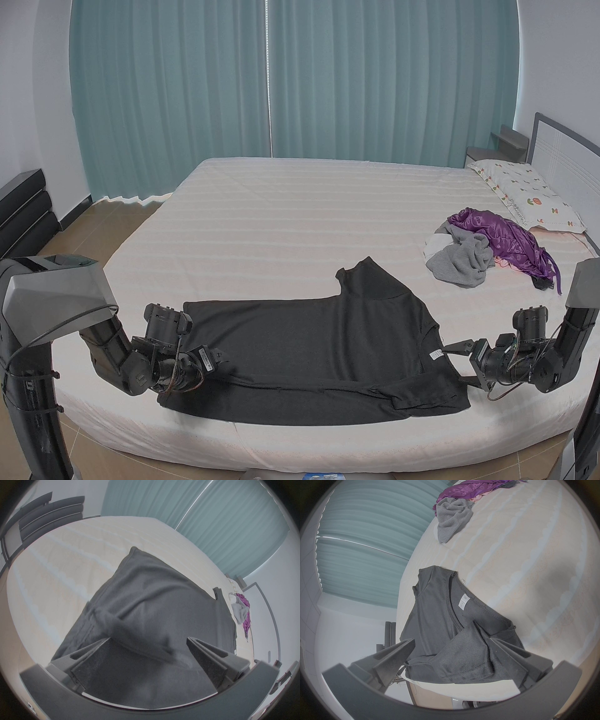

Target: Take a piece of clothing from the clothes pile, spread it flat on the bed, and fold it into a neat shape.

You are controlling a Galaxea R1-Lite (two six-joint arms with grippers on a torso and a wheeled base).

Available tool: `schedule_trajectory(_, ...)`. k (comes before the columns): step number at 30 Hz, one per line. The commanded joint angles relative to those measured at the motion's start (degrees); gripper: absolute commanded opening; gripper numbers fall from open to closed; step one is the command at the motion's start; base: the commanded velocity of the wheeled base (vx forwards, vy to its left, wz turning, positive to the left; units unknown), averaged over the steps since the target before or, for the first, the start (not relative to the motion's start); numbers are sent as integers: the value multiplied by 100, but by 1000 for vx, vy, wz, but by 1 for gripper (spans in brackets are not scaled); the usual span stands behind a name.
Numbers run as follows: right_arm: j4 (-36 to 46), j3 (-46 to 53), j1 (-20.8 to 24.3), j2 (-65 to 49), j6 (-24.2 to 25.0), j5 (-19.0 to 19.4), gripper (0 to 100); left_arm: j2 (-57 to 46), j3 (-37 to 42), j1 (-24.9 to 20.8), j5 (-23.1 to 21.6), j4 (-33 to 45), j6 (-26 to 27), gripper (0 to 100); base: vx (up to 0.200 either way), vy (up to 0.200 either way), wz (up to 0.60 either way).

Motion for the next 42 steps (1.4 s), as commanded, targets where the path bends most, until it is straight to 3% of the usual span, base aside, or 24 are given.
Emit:
schedule_trajectory(1,2,-1,0,33,-26,3,100,341,-411,113,146,-5,0,100,0,0,0)
schedule_trajectory(6,-7,-1,0,33,-26,3,100,447,-780,332,278,-49,-150,100,0,0,0)
schedule_trajectory(11,-7,-1,0,33,-26,3,100,368,-859,482,251,-198,-739,100,0,0,0)
schedule_trajectory(17,2,-1,0,33,-26,3,100,7,-709,737,23,-189,-774,100,0,0,0)
schedule_trajectory(23,-7,-1,0,33,-26,3,100,-37,-507,1255,-979,-207,17,100,0,0,0)
schedule_trajectory(27,-7,-1,0,33,-35,3,100,34,-375,1361,-1480,-224,518,100,0,0,0)
schedule_trajectory(35,-7,26,0,33,-35,-6,100,455,-349,1299,-1515,-532,1142,100,0,0,0)
schedule_trajectory(42,-7,34,9,33,-35,-6,100,508,-314,1273,-1462,-708,1169,100,0,0,0)
